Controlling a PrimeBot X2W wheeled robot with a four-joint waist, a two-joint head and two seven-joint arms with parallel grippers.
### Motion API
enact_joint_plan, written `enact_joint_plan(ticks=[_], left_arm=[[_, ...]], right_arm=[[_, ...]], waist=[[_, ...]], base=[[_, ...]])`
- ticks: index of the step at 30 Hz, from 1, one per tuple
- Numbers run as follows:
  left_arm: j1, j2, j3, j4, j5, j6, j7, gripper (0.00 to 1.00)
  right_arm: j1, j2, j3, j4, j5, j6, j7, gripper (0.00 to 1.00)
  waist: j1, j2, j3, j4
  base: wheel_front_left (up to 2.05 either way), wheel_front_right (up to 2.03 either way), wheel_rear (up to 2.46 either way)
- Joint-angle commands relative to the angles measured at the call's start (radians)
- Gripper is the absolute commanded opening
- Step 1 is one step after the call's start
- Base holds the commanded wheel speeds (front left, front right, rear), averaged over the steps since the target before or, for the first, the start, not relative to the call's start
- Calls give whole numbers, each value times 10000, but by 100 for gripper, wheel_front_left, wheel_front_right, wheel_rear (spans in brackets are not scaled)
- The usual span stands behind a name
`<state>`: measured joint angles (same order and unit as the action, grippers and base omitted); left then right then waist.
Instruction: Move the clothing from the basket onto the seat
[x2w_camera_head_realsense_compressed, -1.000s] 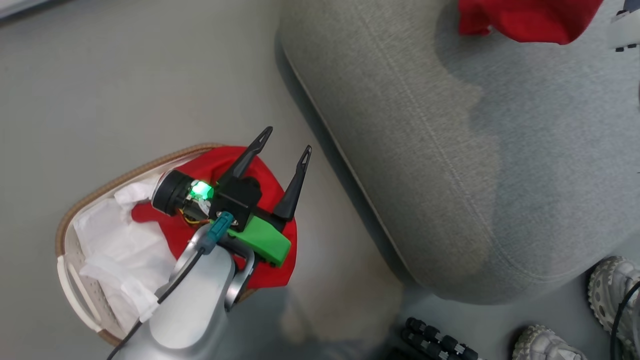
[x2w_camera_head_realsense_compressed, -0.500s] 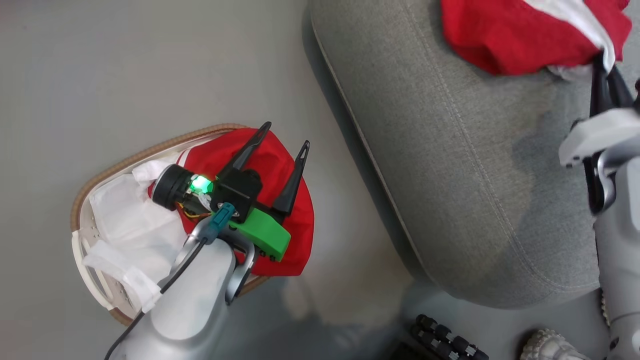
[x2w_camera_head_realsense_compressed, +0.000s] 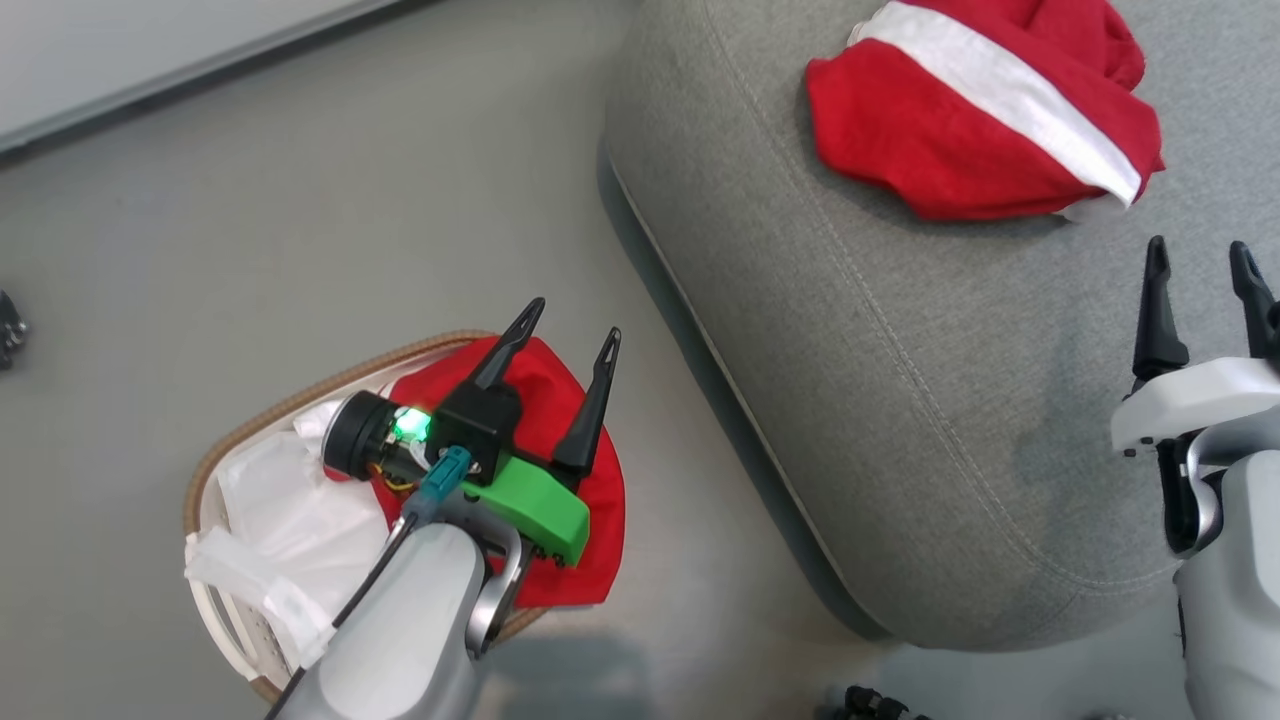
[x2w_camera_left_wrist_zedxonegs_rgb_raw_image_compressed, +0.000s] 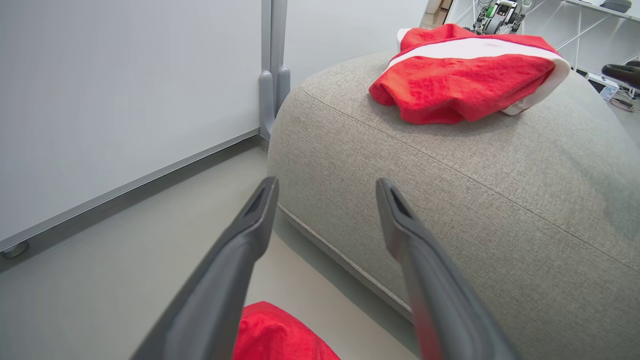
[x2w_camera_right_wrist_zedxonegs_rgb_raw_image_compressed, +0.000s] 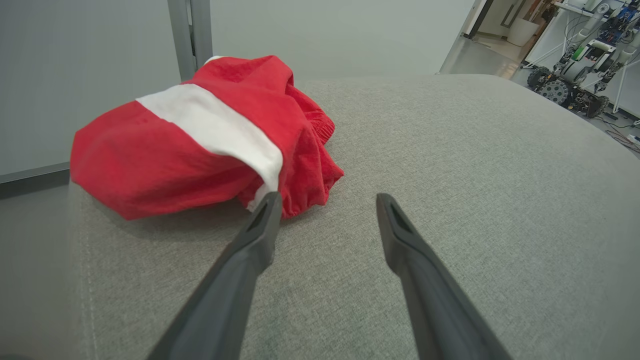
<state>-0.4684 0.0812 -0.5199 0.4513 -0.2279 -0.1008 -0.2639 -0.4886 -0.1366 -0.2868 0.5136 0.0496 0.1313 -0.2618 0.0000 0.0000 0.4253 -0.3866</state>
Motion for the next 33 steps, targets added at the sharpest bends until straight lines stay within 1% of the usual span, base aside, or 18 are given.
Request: enact_joint_plan(ticks=[1, 8, 11, 15, 25, 33], left_arm=[[240, -8, 91, -63, -50, 56, -6, 100], [820, -144, 500, -193, -102, 185, -7, 100], [1022, -160, 820, -220, -139, 277, -7, 100], [1260, -186, 1269, -239, -128, 345, -7, 100], [1907, -235, 2644, -211, -40, 532, -8, 100], [2505, -270, 3787, -180, 150, 582, -8, 100]], right_arm=[[254, 53, 97, -217, 128, -10, -48, 100], [781, 231, 740, -1252, 555, -10, -48, 100], [970, 326, 1045, -1660, 737, -10, -48, 100], [1104, 437, 1561, -1903, 844, -10, -48, 100], [1483, 728, 2652, -1785, 1081, -10, -48, 100], [1770, 811, 3092, -1564, 1230, -10, -48, 100]], waist=[[0, 0, -573, 53], [0, 0, -1227, 531], [0, 0, -1425, 854], [0, 0, -1616, 1335], [0, 0, -1986, 2467], [0, 0, -2283, 2900]], base=[[0, 0, 0], [0, 0, 0], [0, 0, 0], [0, 0, 0], [0, 0, 0], [0, 0, 0]])
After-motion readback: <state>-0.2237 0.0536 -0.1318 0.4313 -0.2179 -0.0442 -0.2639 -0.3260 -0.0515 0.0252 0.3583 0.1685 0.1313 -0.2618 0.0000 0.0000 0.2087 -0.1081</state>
